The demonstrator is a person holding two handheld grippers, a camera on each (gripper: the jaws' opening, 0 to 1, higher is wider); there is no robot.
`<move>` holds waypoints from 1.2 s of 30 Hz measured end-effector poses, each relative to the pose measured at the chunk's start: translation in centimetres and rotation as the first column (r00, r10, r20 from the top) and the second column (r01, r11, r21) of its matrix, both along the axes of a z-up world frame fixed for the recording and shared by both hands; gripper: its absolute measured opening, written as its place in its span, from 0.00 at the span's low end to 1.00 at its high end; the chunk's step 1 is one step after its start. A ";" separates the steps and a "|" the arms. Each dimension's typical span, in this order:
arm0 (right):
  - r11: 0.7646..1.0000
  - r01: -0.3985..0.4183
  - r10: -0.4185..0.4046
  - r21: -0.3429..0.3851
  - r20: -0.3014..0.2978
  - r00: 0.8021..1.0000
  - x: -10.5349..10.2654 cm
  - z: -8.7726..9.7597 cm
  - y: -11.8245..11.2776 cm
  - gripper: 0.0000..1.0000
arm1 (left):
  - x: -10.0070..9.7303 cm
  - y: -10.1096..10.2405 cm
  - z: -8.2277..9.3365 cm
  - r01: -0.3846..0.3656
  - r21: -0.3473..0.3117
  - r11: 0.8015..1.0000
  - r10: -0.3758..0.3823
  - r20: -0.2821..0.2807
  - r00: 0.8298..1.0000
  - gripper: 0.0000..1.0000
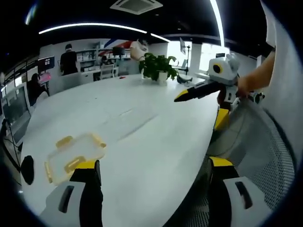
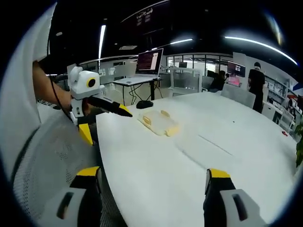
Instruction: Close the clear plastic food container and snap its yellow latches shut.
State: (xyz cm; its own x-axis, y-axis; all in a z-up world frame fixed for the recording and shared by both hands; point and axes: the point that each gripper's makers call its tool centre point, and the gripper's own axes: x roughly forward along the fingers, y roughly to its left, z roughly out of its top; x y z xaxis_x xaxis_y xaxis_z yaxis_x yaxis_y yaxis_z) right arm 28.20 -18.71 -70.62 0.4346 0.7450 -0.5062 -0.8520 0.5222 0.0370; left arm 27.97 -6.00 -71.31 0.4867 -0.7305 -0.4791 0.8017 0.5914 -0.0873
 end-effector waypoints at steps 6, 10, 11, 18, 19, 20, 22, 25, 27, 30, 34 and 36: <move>1.000 -0.011 0.011 -0.003 0.005 1.000 0.7 0.1 0.4 0.90 | 0.6 0.3 -0.1 -0.004 0.005 1.000 0.004 0.003 1.000 0.91; 1.000 -0.021 0.021 -0.002 0.000 1.000 1.1 0.1 0.7 0.90 | 1.1 0.7 -0.2 -0.009 0.008 1.000 0.009 0.005 1.000 0.91; 1.000 -0.027 0.027 -0.006 -0.001 1.000 1.3 0.0 0.8 0.90 | 1.2 0.9 -0.3 -0.010 0.011 1.000 0.010 0.004 1.000 0.91; 0.999 -0.051 0.051 -0.018 -0.013 0.999 2.1 -0.2 1.4 0.89 | 2.0 1.9 -0.7 -0.005 0.038 0.999 0.005 0.002 1.000 0.90; 0.999 -0.050 0.050 -0.014 -0.017 0.999 2.2 -0.2 1.5 0.89 | 2.0 2.0 -0.6 -0.002 0.041 0.999 0.002 0.004 1.000 0.90; 0.999 -0.049 0.048 -0.011 -0.025 0.999 2.4 -0.3 1.7 0.89 | 2.1 2.2 -0.6 0.001 0.046 0.999 -0.001 0.006 1.000 0.90; 0.998 -0.063 0.062 -0.025 -0.020 0.998 2.5 -0.5 1.9 0.89 | 2.4 2.6 -0.7 -0.002 0.050 0.999 0.001 0.005 1.000 0.90; 0.996 -0.082 0.081 -0.028 -0.025 0.996 2.6 -0.7 2.5 0.88 | 2.7 3.0 -0.7 -0.008 0.051 0.999 0.008 0.005 1.000 0.89; 0.996 -0.087 0.087 -0.027 -0.032 0.996 2.8 -0.9 2.7 0.88 | 3.0 3.3 -0.8 -0.013 0.058 0.998 0.013 0.003 1.000 0.89; 0.994 -0.103 0.101 -0.037 -0.032 0.994 3.2 -1.0 2.9 0.88 | 3.3 3.6 -0.9 -0.016 0.060 0.998 0.016 -0.001 1.000 0.89; 0.993 -0.114 0.113 -0.042 -0.032 0.993 3.9 -1.1 3.2 0.87 | 3.8 4.0 -0.9 -0.017 0.066 0.998 0.017 -0.001 1.000 0.89; 0.992 -0.117 0.115 -0.043 -0.032 0.993 4.3 -1.2 3.3 0.87 | 4.2 4.3 -1.0 -0.017 0.069 0.997 0.018 -0.005 1.000 0.89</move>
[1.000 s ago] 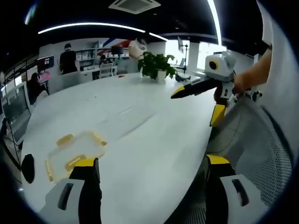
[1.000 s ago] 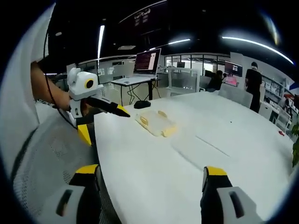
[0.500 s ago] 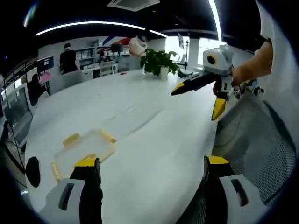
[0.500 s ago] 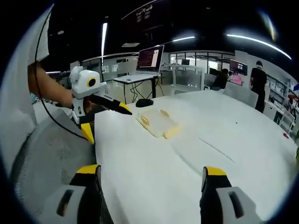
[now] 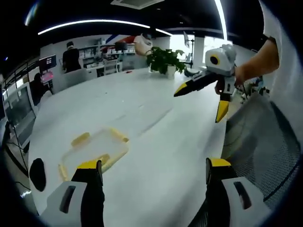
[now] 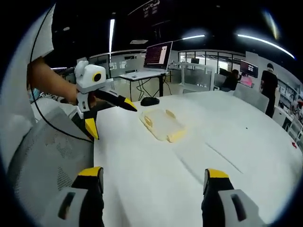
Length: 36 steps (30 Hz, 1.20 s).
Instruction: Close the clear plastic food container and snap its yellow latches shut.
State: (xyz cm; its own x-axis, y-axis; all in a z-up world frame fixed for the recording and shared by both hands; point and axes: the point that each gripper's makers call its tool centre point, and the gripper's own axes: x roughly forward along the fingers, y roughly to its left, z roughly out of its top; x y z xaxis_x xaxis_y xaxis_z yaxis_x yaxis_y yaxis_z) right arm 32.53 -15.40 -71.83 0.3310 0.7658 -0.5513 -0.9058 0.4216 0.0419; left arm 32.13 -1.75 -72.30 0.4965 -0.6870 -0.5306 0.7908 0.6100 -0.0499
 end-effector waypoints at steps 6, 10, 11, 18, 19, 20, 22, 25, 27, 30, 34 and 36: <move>1.000 -0.016 0.016 0.004 -0.003 1.000 1.1 0.0 0.7 0.87 | 0.7 0.8 -0.5 0.005 0.020 1.000 -0.005 -0.007 1.000 0.88; 0.999 -0.038 0.038 -0.005 -0.004 0.999 1.6 -0.3 1.5 0.86 | 1.3 1.4 -0.7 0.010 0.039 0.999 -0.009 -0.008 1.000 0.87; 0.999 -0.046 0.046 -0.008 -0.004 0.999 1.7 -0.3 1.6 0.86 | 1.5 1.6 -0.6 0.010 0.043 0.999 -0.010 -0.005 1.000 0.87; 0.997 -0.074 0.074 -0.008 -0.002 0.997 2.7 -0.2 2.8 0.85 | 2.6 2.3 -0.8 0.016 0.061 0.998 -0.016 -0.004 1.000 0.86; 0.997 -0.078 0.078 -0.006 -0.001 0.997 2.8 -0.2 3.0 0.85 | 2.7 2.5 -0.9 0.015 0.066 0.998 -0.015 -0.006 1.000 0.86; 0.996 -0.086 0.086 -0.004 0.001 0.996 3.0 -0.2 3.2 0.85 | 2.8 2.6 -0.9 0.013 0.070 0.997 -0.012 -0.007 1.000 0.86; 0.996 -0.094 0.094 -0.009 0.000 0.996 3.2 -0.2 3.5 0.85 | 2.9 2.8 -0.9 0.013 0.074 0.997 -0.013 -0.004 1.000 0.86; 0.993 -0.116 0.117 -0.017 0.004 0.993 3.4 -0.4 3.9 0.84 | 3.2 3.0 -0.9 0.009 0.079 0.997 -0.009 -0.004 1.000 0.85; 0.992 -0.122 0.123 -0.016 0.002 0.992 3.7 -0.5 4.1 0.84 | 3.3 3.3 -1.0 0.009 0.089 0.996 -0.009 0.000 1.000 0.85; 0.991 -0.133 0.133 -0.018 0.006 0.991 4.1 -0.5 4.3 0.84 | 3.6 3.7 -1.0 0.003 0.092 0.996 -0.003 -0.004 1.000 0.85; 0.989 -0.149 0.149 -0.022 0.010 0.989 4.5 -0.5 4.8 0.83 | 3.9 4.3 -1.2 0.006 0.114 0.993 -0.007 0.004 1.000 0.85; 0.989 -0.149 0.149 -0.021 0.005 0.989 4.7 -0.6 4.9 0.83 | 4.3 4.7 -1.1 -0.002 0.121 0.993 0.001 0.008 1.000 0.84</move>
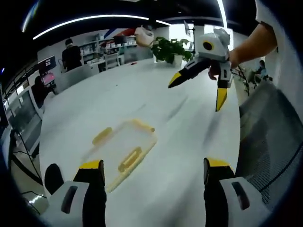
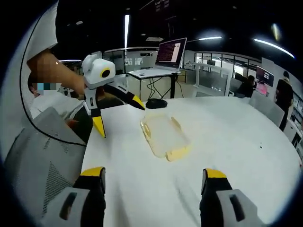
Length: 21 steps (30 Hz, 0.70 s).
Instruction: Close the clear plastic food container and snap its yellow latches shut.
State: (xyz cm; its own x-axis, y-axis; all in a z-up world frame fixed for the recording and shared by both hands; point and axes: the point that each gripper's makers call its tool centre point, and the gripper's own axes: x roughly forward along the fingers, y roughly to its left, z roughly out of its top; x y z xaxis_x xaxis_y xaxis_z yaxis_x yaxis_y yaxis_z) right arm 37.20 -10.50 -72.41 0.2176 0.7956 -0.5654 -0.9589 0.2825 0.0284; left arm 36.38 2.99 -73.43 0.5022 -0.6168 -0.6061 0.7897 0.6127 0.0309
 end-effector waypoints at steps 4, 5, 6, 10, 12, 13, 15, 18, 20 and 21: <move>1.000 -0.024 0.024 -0.013 0.006 1.000 0.0 -0.3 0.3 0.83 | 0.6 0.7 -0.1 -0.004 0.010 1.000 0.004 0.003 1.000 0.84; 1.000 -0.026 0.026 -0.013 0.004 1.000 0.1 -0.4 0.4 0.82 | 0.7 0.8 -0.2 -0.003 0.010 1.000 0.003 0.001 1.000 0.84; 1.000 -0.025 0.025 -0.017 0.002 1.000 0.3 -0.5 0.4 0.81 | 0.8 0.9 -0.2 0.000 0.013 1.000 0.000 0.000 1.000 0.84; 0.999 -0.042 0.042 -0.023 0.013 0.999 0.7 -0.4 0.9 0.81 | 1.0 1.3 -0.4 0.022 0.042 0.999 -0.022 0.000 1.000 0.84; 0.999 -0.045 0.045 -0.019 0.017 0.999 1.2 -0.3 1.3 0.81 | 1.2 1.6 -0.5 0.034 0.056 0.998 -0.034 0.001 0.999 0.84; 0.999 -0.048 0.049 -0.022 0.017 0.999 1.4 -0.3 1.5 0.81 | 1.3 1.8 -0.5 0.040 0.062 0.997 -0.040 0.000 0.999 0.83; 0.998 -0.055 0.056 -0.020 0.020 0.998 1.8 -0.1 1.8 0.80 | 1.5 2.1 -0.5 0.043 0.067 0.997 -0.043 -0.003 0.999 0.83; 0.998 -0.062 0.063 -0.025 0.027 0.998 2.3 -0.1 2.2 0.79 | 1.7 2.5 -0.7 0.058 0.086 0.995 -0.058 -0.005 0.998 0.83; 0.997 -0.066 0.067 -0.026 0.031 0.997 2.6 0.0 2.5 0.79 | 1.8 2.8 -0.7 0.072 0.093 0.993 -0.071 -0.005 0.997 0.83; 0.997 -0.068 0.069 -0.025 0.031 0.997 2.8 0.0 2.6 0.80 | 1.9 2.9 -0.7 0.074 0.096 0.993 -0.074 -0.005 0.997 0.82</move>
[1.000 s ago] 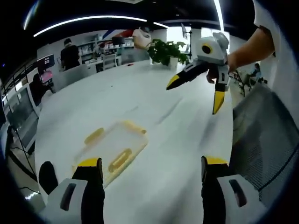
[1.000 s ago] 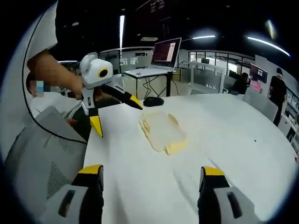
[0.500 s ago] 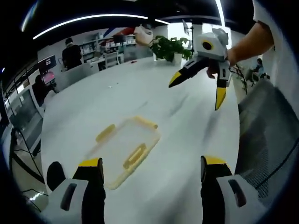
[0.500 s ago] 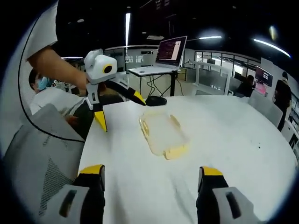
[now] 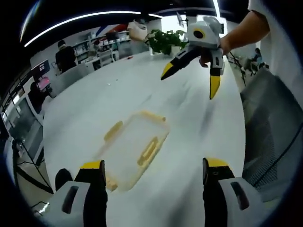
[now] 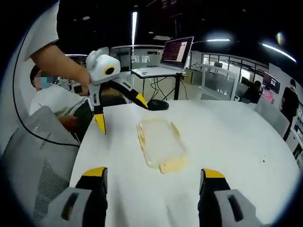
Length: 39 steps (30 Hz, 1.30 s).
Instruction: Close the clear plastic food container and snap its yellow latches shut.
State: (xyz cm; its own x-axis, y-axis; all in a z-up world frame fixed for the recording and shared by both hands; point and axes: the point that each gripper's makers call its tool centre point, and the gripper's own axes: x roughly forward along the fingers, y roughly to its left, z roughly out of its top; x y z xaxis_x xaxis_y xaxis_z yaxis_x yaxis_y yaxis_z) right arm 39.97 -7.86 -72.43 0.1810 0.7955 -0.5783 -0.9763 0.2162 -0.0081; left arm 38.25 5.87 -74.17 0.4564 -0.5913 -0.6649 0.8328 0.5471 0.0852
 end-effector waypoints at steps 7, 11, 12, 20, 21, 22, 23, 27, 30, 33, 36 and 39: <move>1.000 -0.018 0.018 -0.010 0.005 1.000 0.9 -0.2 0.8 0.79 | 0.5 1.4 -0.5 0.027 0.048 0.998 -0.027 -0.008 1.000 0.79; 0.999 -0.041 0.041 -0.020 0.003 0.999 1.0 -0.6 1.5 0.79 | 0.6 2.0 -0.9 0.049 0.080 0.996 -0.048 -0.016 0.999 0.79; 0.998 -0.054 0.054 -0.035 0.007 0.999 1.1 -0.9 1.6 0.78 | 0.8 2.1 -0.9 0.048 0.081 0.996 -0.047 -0.015 0.999 0.79; 0.994 -0.093 0.095 -0.057 0.036 0.995 1.7 -1.2 2.8 0.79 | 1.3 2.9 -1.3 0.073 0.110 0.991 -0.072 -0.011 0.997 0.80; 0.994 -0.095 0.096 -0.057 0.023 0.995 1.8 -1.3 3.0 0.78 | 1.4 3.1 -1.4 0.081 0.120 0.989 -0.080 -0.015 0.997 0.79; 0.993 -0.097 0.099 -0.061 0.021 0.995 1.9 -1.4 3.1 0.78 | 1.4 3.2 -1.5 0.083 0.123 0.989 -0.082 -0.015 0.997 0.79; 0.992 -0.102 0.104 -0.068 0.024 0.994 2.0 -1.6 3.1 0.78 | 1.5 3.4 -1.6 0.088 0.129 0.988 -0.087 -0.015 0.996 0.79; 0.988 -0.124 0.127 -0.095 0.024 0.992 2.3 -2.2 3.2 0.76 | 2.0 4.1 -1.9 0.102 0.148 0.984 -0.100 -0.022 0.995 0.79; 0.985 -0.135 0.139 -0.109 0.024 0.990 2.7 -2.5 3.3 0.75 | 2.3 4.5 -2.0 0.117 0.165 0.979 -0.114 -0.024 0.993 0.79; 0.983 -0.146 0.149 -0.114 0.019 0.989 2.9 -2.6 3.5 0.74 | 2.8 5.0 -2.3 0.133 0.190 0.973 -0.131 -0.020 0.991 0.78; 0.980 -0.159 0.160 -0.119 0.003 0.987 3.1 -2.8 3.6 0.71 | 3.2 5.5 -2.7 0.164 0.243 0.956 -0.165 -0.019 0.986 0.77; 0.973 -0.177 0.180 -0.147 0.004 0.984 3.2 -3.3 3.5 0.69 | 3.6 5.6 -2.8 0.184 0.260 0.948 -0.185 -0.020 0.983 0.75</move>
